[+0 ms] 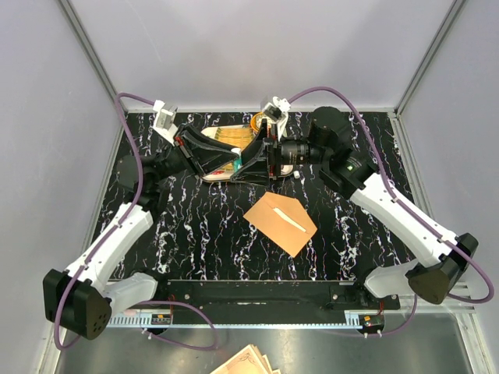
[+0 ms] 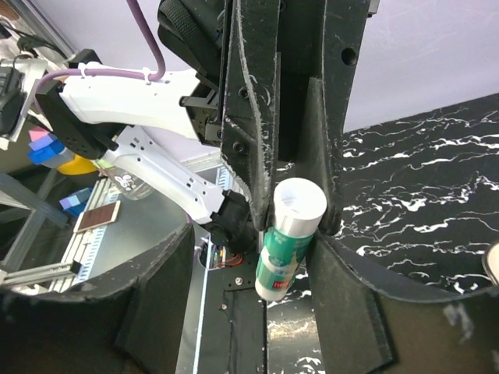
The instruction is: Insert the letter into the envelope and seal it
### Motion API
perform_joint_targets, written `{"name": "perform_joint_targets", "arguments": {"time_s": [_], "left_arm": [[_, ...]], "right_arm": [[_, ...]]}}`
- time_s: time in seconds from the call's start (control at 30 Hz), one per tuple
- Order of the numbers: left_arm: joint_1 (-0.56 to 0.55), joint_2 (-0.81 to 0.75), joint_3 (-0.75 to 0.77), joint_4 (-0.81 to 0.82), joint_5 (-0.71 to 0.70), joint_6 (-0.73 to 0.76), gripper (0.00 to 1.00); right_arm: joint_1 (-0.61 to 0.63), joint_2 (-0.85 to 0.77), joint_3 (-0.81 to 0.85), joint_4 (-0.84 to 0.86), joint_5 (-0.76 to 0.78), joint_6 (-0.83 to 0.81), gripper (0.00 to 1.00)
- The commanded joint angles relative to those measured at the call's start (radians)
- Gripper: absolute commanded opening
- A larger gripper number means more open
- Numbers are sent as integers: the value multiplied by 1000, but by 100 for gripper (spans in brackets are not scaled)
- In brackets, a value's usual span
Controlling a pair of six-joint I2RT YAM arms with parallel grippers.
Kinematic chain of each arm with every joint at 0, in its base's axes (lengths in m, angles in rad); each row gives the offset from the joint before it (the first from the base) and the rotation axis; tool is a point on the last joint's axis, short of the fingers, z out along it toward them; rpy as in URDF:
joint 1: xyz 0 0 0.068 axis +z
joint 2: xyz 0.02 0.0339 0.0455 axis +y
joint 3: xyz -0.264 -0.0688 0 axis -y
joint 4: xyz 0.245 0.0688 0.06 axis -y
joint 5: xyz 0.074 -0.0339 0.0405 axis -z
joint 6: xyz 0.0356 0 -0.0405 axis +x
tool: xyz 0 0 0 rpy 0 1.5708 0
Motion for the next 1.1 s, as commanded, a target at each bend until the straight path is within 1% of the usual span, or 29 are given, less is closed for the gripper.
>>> {"name": "perform_joint_targets", "arguments": {"time_s": [0.0,0.03,0.1,0.13,0.17,0.23,0.27,0.3,0.33,0.37,0.4,0.43,0.53,0.57,0.6,0.63,0.7,0.8,0.93,1.0,1.07], "left_arm": [[-5,-26,10,101,-30,-28,0],[-4,-26,13,107,-33,-31,0],[-4,-27,13,113,-33,-37,0],[-5,-29,15,114,-31,-39,0],[-7,-30,13,113,-30,-40,0],[-7,-37,8,114,-25,-42,0],[-5,-40,7,116,-21,-40,0],[-4,-41,5,124,-10,-42,6],[2,-43,8,142,31,-43,20],[12,-41,10,163,69,-50,40],[31,-38,11,246,105,-59,65],[42,-32,13,290,173,-72,68],[59,-11,33,436,287,-123,68],[58,-6,39,473,306,-158,68],[47,0,48,554,323,-180,68],[38,14,56,588,350,-198,67],[6,23,73,637,375,-226,66],[-34,28,76,638,378,-214,62],[-68,42,80,639,374,-217,58],[-86,43,80,641,374,-218,50],[-90,42,73,642,367,-224,45]], "right_arm": [[30,16,-16,135,8,53,59],[33,18,-18,142,6,55,53],[42,28,-12,147,9,46,50],[42,30,-6,145,11,46,46],[41,33,-4,145,11,41,35],[42,33,1,145,11,38,23],[41,32,1,143,11,35,11],[41,25,-1,140,11,34,0],[41,22,-4,131,5,30,0],[41,18,-5,127,-3,29,0],[42,9,-4,114,-15,30,0],[42,7,-5,84,-58,35,0],[50,-2,-27,67,-200,37,0],[56,-4,-35,62,-219,37,0],[59,-8,-41,61,-236,41,0],[68,-10,-47,59,-271,41,0],[83,-10,-44,44,-287,20,0],[113,-4,-18,-2,-290,-26,0],[129,7,-1,-10,-290,-28,0],[131,13,2,-7,-290,-26,0],[134,12,5,-4,-287,-28,0]]}}
